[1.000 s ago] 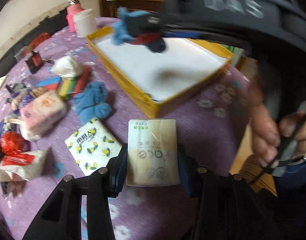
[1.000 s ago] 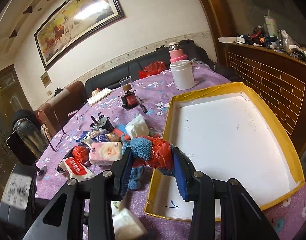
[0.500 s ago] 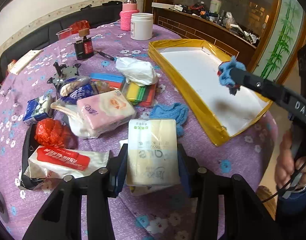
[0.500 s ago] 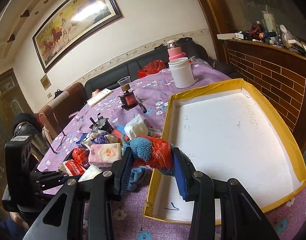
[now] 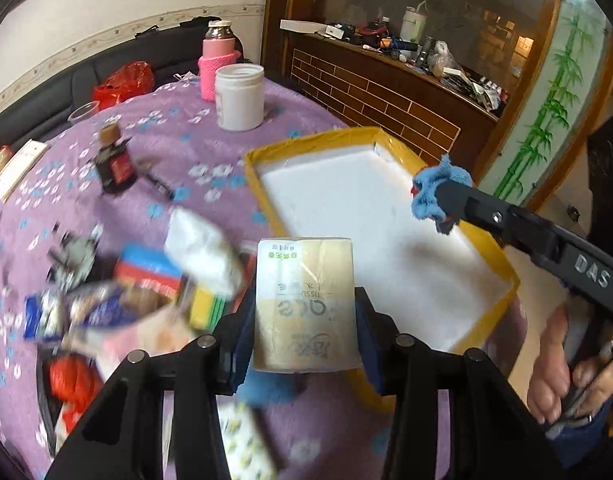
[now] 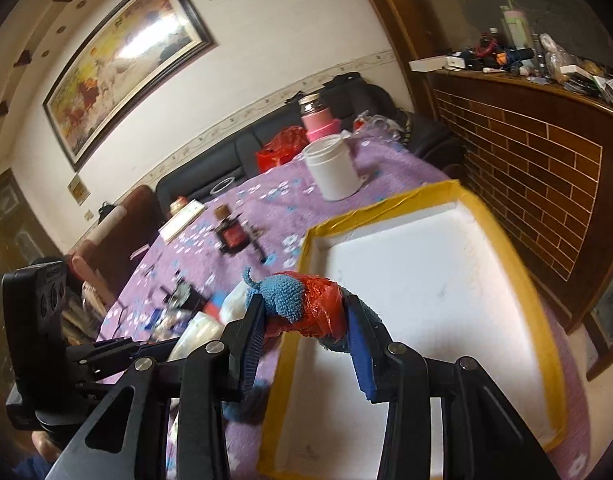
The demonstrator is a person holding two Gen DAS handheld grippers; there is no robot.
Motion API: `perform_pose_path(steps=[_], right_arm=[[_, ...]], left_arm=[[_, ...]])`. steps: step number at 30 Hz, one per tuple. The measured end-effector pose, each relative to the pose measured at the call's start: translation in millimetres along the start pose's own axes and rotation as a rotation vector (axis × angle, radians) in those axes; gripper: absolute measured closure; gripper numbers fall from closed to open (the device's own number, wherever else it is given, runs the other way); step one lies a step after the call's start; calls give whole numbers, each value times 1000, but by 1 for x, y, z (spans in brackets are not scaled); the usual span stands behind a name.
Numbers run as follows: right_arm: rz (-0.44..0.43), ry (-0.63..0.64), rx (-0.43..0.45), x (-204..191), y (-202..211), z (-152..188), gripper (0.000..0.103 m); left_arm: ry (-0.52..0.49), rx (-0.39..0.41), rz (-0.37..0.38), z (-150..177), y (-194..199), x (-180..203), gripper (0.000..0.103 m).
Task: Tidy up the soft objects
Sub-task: 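Carry the tissue pack and the blue-red cloth with both tools over the yellow tray, then release the tissue pack and the cloth into the tray with both tools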
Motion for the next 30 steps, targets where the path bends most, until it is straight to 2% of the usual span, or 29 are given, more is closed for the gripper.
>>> perform_pose_path(steps=[5, 8, 14, 22, 26, 30], right_arm=[[41, -80, -53, 24, -34, -33, 60], [68, -130, -119, 40, -69, -51, 60], [109, -161, -215, 56, -119, -64, 60], [142, -178, -271, 66, -162, -70, 60], [159, -184, -284, 69, -169, -69, 57], [159, -193, -288, 73, -172, -69, 53]], left_arm=[[41, -23, 6, -46, -48, -4, 59], [67, -55, 15, -65, -77, -10, 59], [129, -103, -42, -90, -134, -32, 59], [163, -144, -59, -96, -166, -48, 59], [122, -137, -89, -97, -169, -43, 58], [100, -126, -83, -98, -170, -38, 43]])
Point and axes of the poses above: each gripper's, at about its wrist camera, not at the fingertips, and y roughly against the way its jaws point, x to its right, z to its underside, the point moved 1 cm from there along -y, roughly the way its jaws point, and after that the axes turned 12 degrees about z, right-handed, at the moved point
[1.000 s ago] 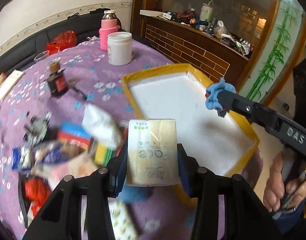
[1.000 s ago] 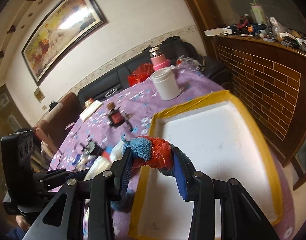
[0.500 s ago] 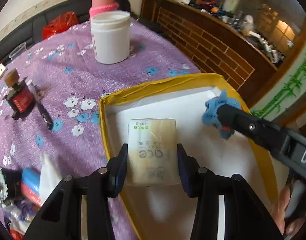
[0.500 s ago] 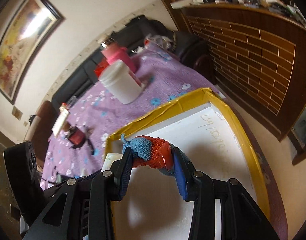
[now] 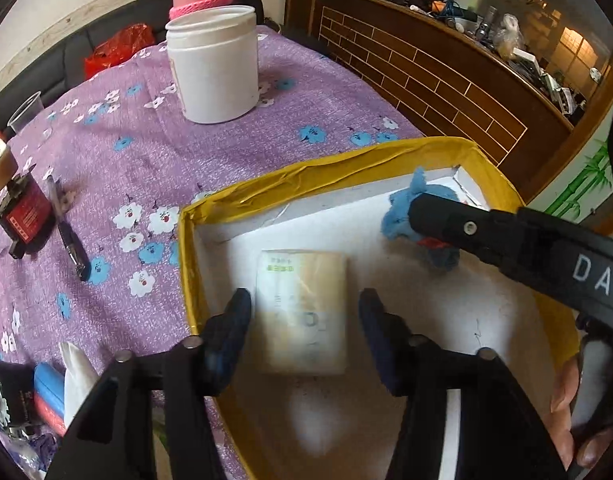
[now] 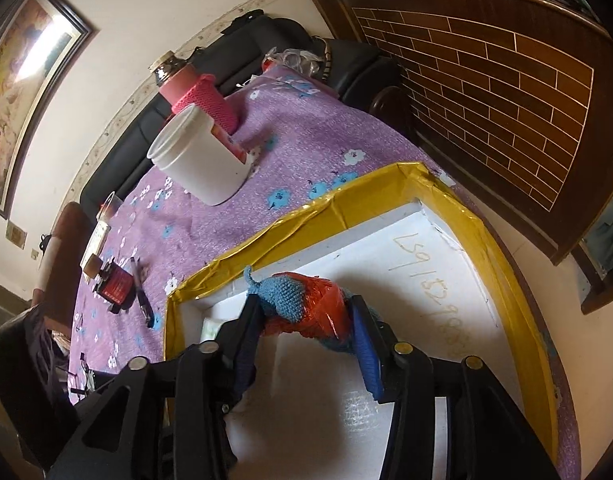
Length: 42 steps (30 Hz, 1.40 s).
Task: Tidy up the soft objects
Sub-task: 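Release the tissue pack and the cloth into the tray with both tools, then grasp the white printed tissue pack with the left tool while the right tool grasps the blue sock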
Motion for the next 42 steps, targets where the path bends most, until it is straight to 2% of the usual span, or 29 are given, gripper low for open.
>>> perform_pose_path(steps=[4, 6, 11, 20, 28, 30, 33, 36, 40, 42], right_arm=[[-3, 4, 4, -1, 4, 0, 49], [-3, 7, 14, -1, 10, 1, 45], [-16, 9, 53, 0, 36, 10, 45], [-100, 16, 127, -7, 99, 66, 44], [-165, 76, 202, -23, 144, 145, 40], [-175, 105, 214, -31, 150, 165, 39], [-173, 169, 232, -48, 157, 196, 39], [-180, 237, 237, -65, 155, 225, 39], [-191, 307, 231, -84, 144, 261, 39], [-175, 359, 252, -93, 140, 276, 39]], left_arm=[[-2, 10, 7, -1, 5, 4, 36], [-2, 14, 5, 0, 9, 3, 36], [13, 32, 18, 6, 30, 1, 35], [34, 76, 49, 43, 78, 2, 34], [35, 132, 68, 115, 139, -6, 31], [29, 150, 61, 135, 154, -10, 26], [26, 182, 32, 173, 179, -20, 25], [40, 200, 8, 205, 193, -33, 25], [115, 184, 26, 249, 197, -58, 25], [118, 173, 3, 262, 193, -64, 25]])
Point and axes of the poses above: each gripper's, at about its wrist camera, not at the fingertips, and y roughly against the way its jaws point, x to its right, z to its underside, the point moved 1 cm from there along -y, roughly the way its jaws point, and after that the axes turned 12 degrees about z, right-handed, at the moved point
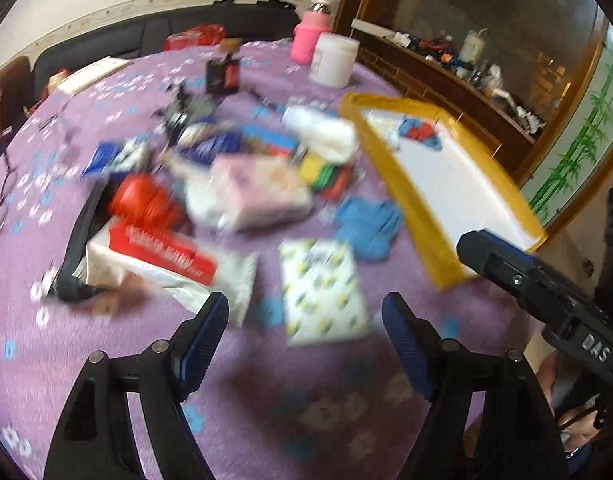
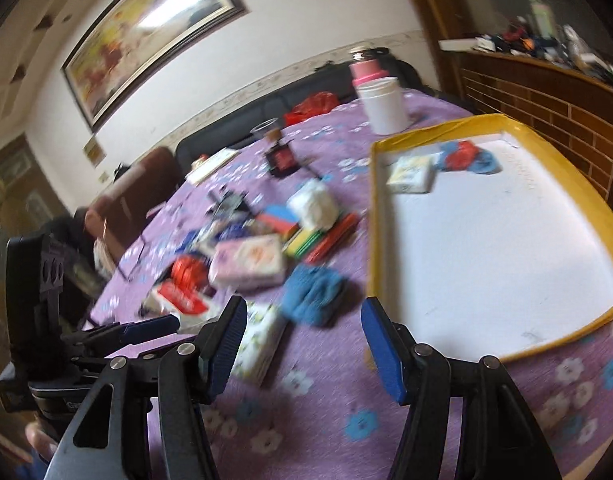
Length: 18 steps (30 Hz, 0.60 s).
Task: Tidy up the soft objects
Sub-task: 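Grasp the white printed tissue pack with the left tool while the right tool grasps the blue sock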
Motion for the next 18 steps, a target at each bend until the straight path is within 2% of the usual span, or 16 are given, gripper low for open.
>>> perform_pose_path(steps=[3, 8, 12, 14, 15, 16, 18], right_arm=[[43, 26, 30, -4, -2, 6, 39], [69, -16, 75, 4, 3, 6, 39], [86, -20, 73, 8, 1, 3, 39], [90, -10, 72, 7, 1, 1, 39], [88, -3, 73, 5, 1, 0, 39], [86, 5, 69, 4, 1, 0, 39], [78, 27, 49, 0, -3, -1, 39]], left_arm=[[-19, -16, -6, 10, -7, -1, 25], [-69, -47, -16, 7, -31, 12, 25], [-117, -75, -73, -2, -53, 18, 25], [-129, -82, -111, -5, -60, 17, 37], [-132, -77, -131, -8, -61, 16, 50], [-137, -66, -145, -10, -60, 13, 52], [-128, -62, -125, -13, -57, 6, 52]])
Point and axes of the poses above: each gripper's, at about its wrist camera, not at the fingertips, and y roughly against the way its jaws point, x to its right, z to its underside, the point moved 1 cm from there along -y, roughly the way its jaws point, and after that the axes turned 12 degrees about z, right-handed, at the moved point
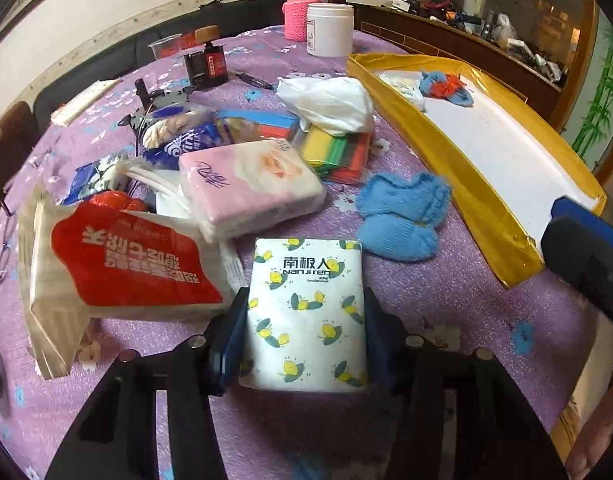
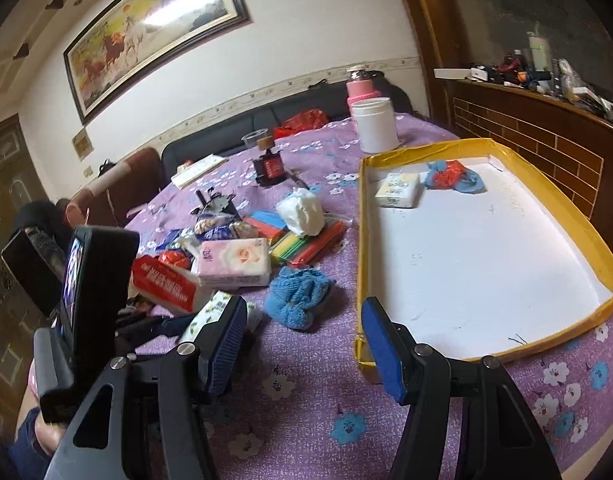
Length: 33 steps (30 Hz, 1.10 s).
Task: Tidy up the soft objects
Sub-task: 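Grasp the white printed tissue pack with the left tool while the right tool grasps the blue sock, then carry the white tissue pack and blue sock with both tools over the tray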
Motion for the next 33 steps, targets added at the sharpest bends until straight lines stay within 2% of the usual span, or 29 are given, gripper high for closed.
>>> perform_pose_path(steps=[2, 5, 7, 10, 13, 19, 20, 21, 23, 26, 28, 33], right_arm=[[-12, 27, -20, -7, -3, 0, 39], [-15, 79, -55, -20, -11, 1, 39], [-5, 106, -77, -29, -20, -1, 39], [18, 110, -130, -37, -38, -8, 39], [98, 138, -169, -44, -55, -14, 39], [156, 191, -237, -54, -88, -14, 39], [168, 205, -238, -56, -91, -12, 52], [176, 221, -220, -57, -90, -9, 59], [162, 225, -189, -58, -85, -8, 61], [78, 175, -99, -51, -65, -8, 62], [62, 156, -44, -49, -56, -7, 62], [20, 90, 4, -38, -55, -5, 61]], left_arm=[[14, 15, -11, 0, 5, -12, 52], [40, 54, 32, 0, 17, -27, 52], [52, 94, 22, 1, 26, -38, 52], [93, 135, 81, 2, 35, -50, 52], [84, 182, 99, 4, 43, -50, 52], [69, 232, 89, 4, 49, -45, 52], [68, 242, 86, 5, 51, -45, 52], [67, 249, 85, 6, 52, -45, 52], [66, 250, 85, 5, 52, -44, 52], [59, 262, 83, 6, 54, -42, 52], [48, 268, 80, 6, 55, -40, 52], [3, 284, 63, 7, 56, -31, 52]])
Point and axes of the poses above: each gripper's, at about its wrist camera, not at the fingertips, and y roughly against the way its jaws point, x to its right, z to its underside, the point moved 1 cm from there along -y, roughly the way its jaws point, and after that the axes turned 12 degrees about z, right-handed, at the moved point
